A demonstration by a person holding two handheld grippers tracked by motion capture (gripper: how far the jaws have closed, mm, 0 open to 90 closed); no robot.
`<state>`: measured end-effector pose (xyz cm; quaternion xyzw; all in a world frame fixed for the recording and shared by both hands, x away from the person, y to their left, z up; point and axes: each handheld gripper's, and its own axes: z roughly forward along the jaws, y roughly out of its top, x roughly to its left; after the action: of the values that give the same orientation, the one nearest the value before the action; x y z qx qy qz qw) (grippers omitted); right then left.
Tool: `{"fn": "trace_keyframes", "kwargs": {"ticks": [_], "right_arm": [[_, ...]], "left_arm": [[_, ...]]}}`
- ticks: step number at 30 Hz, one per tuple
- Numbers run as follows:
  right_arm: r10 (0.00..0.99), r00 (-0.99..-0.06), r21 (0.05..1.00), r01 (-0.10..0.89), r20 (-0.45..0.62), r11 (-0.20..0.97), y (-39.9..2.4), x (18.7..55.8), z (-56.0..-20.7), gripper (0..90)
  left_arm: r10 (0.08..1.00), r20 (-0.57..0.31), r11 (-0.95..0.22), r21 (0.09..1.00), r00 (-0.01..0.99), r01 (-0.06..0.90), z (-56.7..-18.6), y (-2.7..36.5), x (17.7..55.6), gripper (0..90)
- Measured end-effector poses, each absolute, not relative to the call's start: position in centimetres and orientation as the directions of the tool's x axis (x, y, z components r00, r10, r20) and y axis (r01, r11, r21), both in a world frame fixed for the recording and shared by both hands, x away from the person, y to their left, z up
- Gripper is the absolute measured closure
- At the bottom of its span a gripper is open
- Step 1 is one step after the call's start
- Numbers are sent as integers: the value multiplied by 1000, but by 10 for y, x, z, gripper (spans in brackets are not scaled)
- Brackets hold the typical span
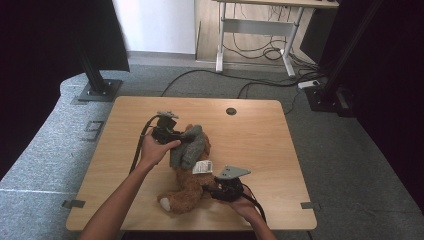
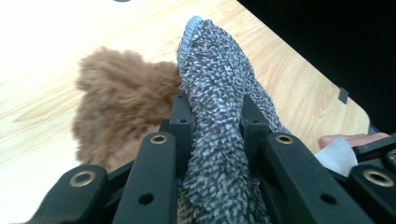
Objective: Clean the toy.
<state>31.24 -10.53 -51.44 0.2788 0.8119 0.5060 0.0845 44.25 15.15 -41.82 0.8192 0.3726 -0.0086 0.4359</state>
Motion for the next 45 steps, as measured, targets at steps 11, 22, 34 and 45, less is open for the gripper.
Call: {"fn": "trace_keyframes", "kwargs": {"ticks": [11, 22, 34, 45], "right_arm": [[563, -817, 886, 347, 125, 307, -119, 312, -503, 636], [586, -808, 924, 266, 59, 275, -135, 303, -470, 636], [553, -832, 921, 242, 35, 305, -110, 305, -473, 622], [551, -834, 910, 246, 24, 334, -91, 308, -479, 591]], "left_arm": [[633, -351, -302, 708, 689, 639, -422, 176, 439, 723], [618, -376, -307, 693, 691, 652, -436, 174, 436, 724], [621, -389, -259, 718, 681, 646, -429, 206, 423, 722], [615, -374, -282, 718, 695, 636, -422, 203, 416, 720]]}}
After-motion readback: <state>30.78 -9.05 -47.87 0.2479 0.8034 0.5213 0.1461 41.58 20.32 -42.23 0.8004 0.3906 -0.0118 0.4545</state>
